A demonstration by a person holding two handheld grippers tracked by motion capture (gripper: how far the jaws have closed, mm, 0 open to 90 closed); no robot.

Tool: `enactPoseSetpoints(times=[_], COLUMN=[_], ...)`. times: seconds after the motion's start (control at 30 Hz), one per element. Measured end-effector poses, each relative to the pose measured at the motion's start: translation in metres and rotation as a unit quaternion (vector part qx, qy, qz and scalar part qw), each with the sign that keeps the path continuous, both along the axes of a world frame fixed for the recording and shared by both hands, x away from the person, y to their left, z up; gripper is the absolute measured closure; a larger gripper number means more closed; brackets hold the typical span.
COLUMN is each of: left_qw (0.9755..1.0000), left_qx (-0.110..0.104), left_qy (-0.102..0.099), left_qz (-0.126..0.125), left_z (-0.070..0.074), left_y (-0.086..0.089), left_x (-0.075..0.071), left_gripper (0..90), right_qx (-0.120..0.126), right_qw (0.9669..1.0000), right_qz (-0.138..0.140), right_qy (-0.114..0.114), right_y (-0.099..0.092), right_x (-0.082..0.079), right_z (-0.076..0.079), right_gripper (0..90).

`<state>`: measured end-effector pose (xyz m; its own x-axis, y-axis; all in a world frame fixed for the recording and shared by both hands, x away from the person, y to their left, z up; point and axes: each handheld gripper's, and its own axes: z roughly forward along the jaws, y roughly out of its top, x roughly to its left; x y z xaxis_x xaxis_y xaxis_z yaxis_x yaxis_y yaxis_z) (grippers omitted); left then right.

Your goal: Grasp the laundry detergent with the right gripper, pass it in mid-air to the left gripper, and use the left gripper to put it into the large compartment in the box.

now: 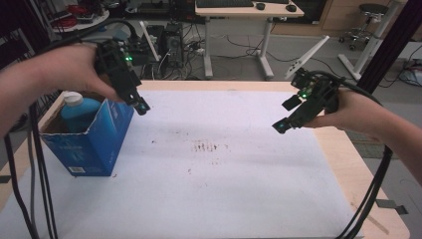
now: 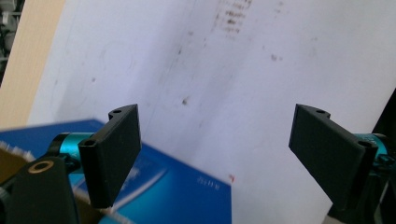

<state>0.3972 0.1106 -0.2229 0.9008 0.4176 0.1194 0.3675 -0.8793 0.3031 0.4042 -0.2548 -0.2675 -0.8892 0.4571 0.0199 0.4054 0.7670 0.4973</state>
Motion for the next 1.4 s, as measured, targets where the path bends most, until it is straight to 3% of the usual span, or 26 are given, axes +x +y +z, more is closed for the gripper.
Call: enactPoseSetpoints(times=[0.33, 1.4], left_qw=[0.9999, 0.9999], left_qx=[0.006, 0.007], left_qy=[0.006, 0.011], left_qz=[-0.015, 0.002], left_z=[-0.020, -0.024], left_y=[-0.025, -0.016], left_x=[0.005, 0.004], left_gripper=[17.0, 17.0], right_qx=[-0.003, -0.004], right_qw=[0.9998, 0.9995], right_qz=[0.019, 0.029], right_qy=[0.002, 0.010], right_y=[0.008, 0.012], right_x=[0.000, 0.006], right_z=[0.003, -0.002], right_gripper=[11.9, 11.9])
